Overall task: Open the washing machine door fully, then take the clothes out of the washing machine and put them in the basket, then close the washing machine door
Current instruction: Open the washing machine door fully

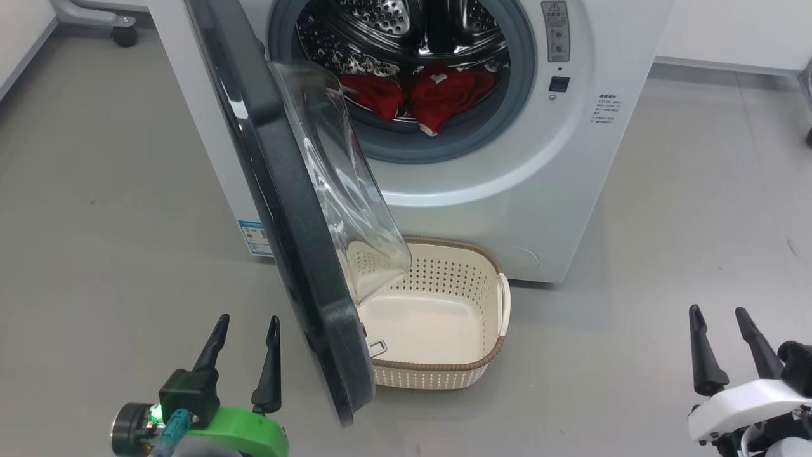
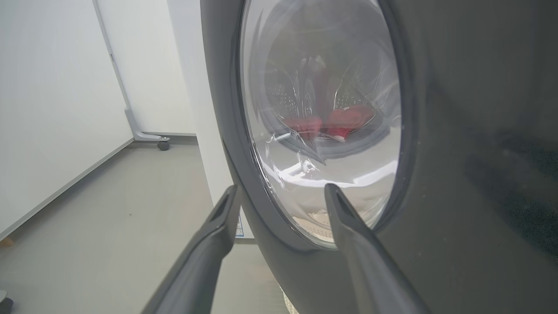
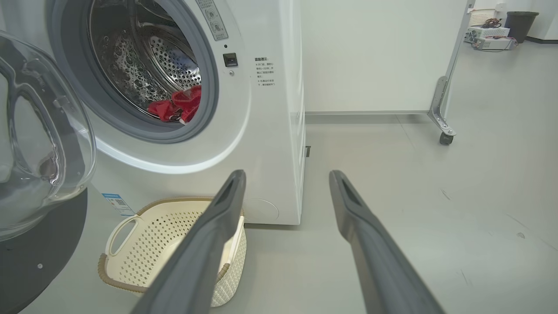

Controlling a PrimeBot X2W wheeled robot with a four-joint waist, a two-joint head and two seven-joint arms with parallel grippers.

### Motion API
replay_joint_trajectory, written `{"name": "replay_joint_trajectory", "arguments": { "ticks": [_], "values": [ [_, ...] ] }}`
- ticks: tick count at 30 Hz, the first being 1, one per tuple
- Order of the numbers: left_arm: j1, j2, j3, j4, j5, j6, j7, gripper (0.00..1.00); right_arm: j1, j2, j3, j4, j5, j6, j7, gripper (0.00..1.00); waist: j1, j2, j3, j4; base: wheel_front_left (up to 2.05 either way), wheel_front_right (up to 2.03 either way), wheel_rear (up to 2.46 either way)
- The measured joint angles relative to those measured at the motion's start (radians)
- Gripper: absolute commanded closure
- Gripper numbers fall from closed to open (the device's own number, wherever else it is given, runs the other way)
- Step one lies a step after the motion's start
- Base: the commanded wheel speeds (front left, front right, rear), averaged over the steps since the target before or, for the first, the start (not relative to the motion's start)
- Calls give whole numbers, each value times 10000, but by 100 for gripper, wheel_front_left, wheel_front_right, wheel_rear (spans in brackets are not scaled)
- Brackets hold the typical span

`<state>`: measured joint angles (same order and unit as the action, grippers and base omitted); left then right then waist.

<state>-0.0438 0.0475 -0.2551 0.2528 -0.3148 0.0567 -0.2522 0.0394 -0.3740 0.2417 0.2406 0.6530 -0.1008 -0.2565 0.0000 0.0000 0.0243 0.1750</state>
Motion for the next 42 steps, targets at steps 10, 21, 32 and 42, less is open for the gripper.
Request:
{"name": "replay_joint_trajectory", "arguments": {
  "ticks": [10, 21, 32, 42],
  "values": [
    [12, -4, 38, 144, 94, -88, 0, 0, 162, 671, 389, 136, -420, -77, 0, 0, 0, 0, -113, -97, 0, 0, 0],
    [23, -6, 56, 276, 138, -90, 0, 0, 177, 982, 719, 209, -802, -79, 0, 0, 1, 0, -246, -112, 0, 0, 0],
    [33, -6, 123, 332, 259, -90, 0, 0, 253, 1227, 777, 268, -940, -92, 0, 0, 0, 0, -328, -103, 0, 0, 0],
    [38, -8, 140, 374, 261, -90, 0, 0, 253, 1340, 706, 286, -1014, -92, 0, 0, 0, 0, -341, -137, 0, 0, 0]
  ]
}}
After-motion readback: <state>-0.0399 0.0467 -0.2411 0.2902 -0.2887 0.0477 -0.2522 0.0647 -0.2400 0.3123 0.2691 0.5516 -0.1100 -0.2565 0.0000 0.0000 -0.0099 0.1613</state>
